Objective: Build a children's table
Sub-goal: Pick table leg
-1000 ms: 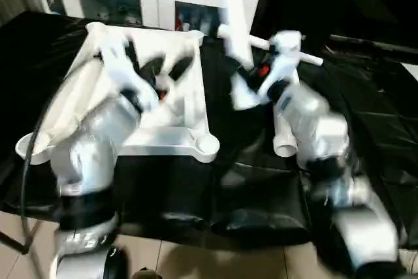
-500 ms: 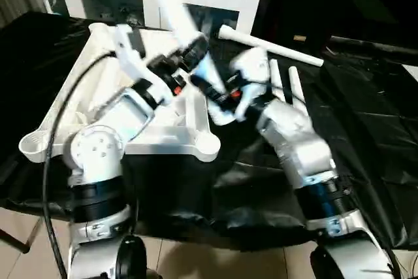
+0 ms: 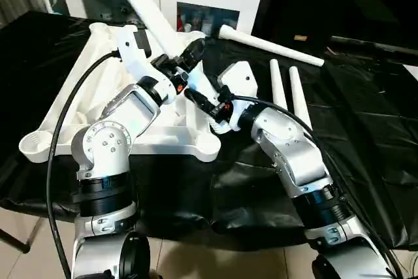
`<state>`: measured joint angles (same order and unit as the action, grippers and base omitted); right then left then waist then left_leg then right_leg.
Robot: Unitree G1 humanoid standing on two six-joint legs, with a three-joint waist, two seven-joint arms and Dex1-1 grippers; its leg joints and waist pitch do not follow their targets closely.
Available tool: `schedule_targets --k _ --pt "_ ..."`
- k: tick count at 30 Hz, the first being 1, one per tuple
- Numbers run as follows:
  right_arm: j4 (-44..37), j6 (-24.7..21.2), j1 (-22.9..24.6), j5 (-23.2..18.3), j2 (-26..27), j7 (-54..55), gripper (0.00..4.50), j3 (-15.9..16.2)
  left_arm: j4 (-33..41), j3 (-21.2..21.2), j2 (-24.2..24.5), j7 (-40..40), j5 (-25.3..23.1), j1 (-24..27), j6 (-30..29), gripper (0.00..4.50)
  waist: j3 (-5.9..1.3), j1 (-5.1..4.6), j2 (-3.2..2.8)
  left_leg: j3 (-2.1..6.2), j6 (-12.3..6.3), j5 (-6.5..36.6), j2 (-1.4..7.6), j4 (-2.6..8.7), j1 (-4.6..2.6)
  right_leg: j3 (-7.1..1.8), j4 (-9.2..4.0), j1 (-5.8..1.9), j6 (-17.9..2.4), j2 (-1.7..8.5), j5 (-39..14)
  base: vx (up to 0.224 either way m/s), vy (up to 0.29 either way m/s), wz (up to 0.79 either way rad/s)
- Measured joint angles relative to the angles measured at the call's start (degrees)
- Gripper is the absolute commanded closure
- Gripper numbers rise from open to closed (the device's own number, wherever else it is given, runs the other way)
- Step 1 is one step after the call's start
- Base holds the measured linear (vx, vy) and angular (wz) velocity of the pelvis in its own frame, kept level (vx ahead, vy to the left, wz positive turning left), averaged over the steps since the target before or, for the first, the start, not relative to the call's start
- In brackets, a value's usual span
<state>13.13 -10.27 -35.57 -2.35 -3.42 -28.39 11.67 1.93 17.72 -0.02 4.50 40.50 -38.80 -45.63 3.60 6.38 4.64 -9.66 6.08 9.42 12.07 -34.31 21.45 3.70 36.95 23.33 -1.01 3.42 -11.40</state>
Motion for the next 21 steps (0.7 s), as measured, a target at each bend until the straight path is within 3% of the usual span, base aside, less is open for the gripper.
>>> schedule_targets --k 2,6,7,10,12,15,16,21 --pt "0.56 0.56 -0.3 0.27 0.02 0.53 2.66 -0.01 0.0 0.03 -0.19 -0.51 -0.08 0.0 0.38 1.6 0.0 -0.01 0.0 0.0 0.0 0.0 0.0 0.0 0.0 0.0 0.0 0.0 0.0 0.0 0.0 0.0 0.0 0.0" --pt "0.79 0.93 -0.39 0.3 0.07 0.73 2.66 0.0 0.02 0.03 -0.39 -1.13 -0.12 0.03 0.58 1.73 -0.01 0.0 0.01 0.0 0.0 0.0 0.0 0.0 0.0 0.0 0.0 0.0 0.0 0.0 0.0 0.0 0.0 0.0" --pt "0.81 0.94 -0.42 0.35 0.08 0.73 2.66 0.02 0.03 0.03 -0.39 -1.13 -0.17 0.04 0.62 2.0 -0.01 0.03 0.01 -0.01 0.0 0.0 0.0 0.0 0.01 0.0 -0.01 0.0 0.0 0.0 0.0 0.0 0.0 0.0" --pt "0.83 1.45 -0.43 0.86 0.06 0.71 2.66 0.09 0.04 0.03 -0.15 -1.13 -0.22 0.23 0.77 2.1 -0.01 0.02 0.01 -0.01 0.0 0.0 0.0 0.0 0.01 0.0 -0.01 0.0 0.0 0.0 0.0 0.0 0.0 0.0" --pt "1.03 1.77 -0.43 0.94 0.05 0.7 2.66 0.14 0.11 0.02 -0.14 -1.11 -0.21 0.29 0.78 2.45 -0.01 0.02 0.01 -0.01 0.0 0.0 0.0 0.0 0.01 0.0 0.0 0.0 0.01 0.0 0.0 0.0 0.0 0.0" --pt "1.14 2.14 -0.43 1.03 0.04 0.85 2.66 0.24 0.47 -0.03 -0.1 -0.98 0.06 0.41 0.76 2.52 0.0 0.01 0.01 0.0 0.0 0.0 0.0 0.0 0.01 0.0 0.0 0.0 0.0 0.0 0.0 0.0 0.0 0.0" --pt "1.13 2.19 -0.44 0.73 0.05 0.54 2.1 0.16 0.58 -0.05 -0.05 -0.97 0.13 0.43 0.76 2.59 -0.01 0.0 0.01 0.0 0.0 0.0 0.0 0.0 0.0 0.0 0.0 0.0 0.0 0.0 0.0 0.0 0.0 0.0" --pt "1.09 1.64 -0.43 -1.8 0.05 -2.1 1.69 -0.58 0.63 -0.25 0.54 -0.26 0.2 0.51 0.72 2.64 0.0 0.02 0.0 0.0 0.0 0.0 0.01 0.0 0.0 0.0 0.0 0.0 0.0 0.0 0.0 0.0 0.0 0.0"
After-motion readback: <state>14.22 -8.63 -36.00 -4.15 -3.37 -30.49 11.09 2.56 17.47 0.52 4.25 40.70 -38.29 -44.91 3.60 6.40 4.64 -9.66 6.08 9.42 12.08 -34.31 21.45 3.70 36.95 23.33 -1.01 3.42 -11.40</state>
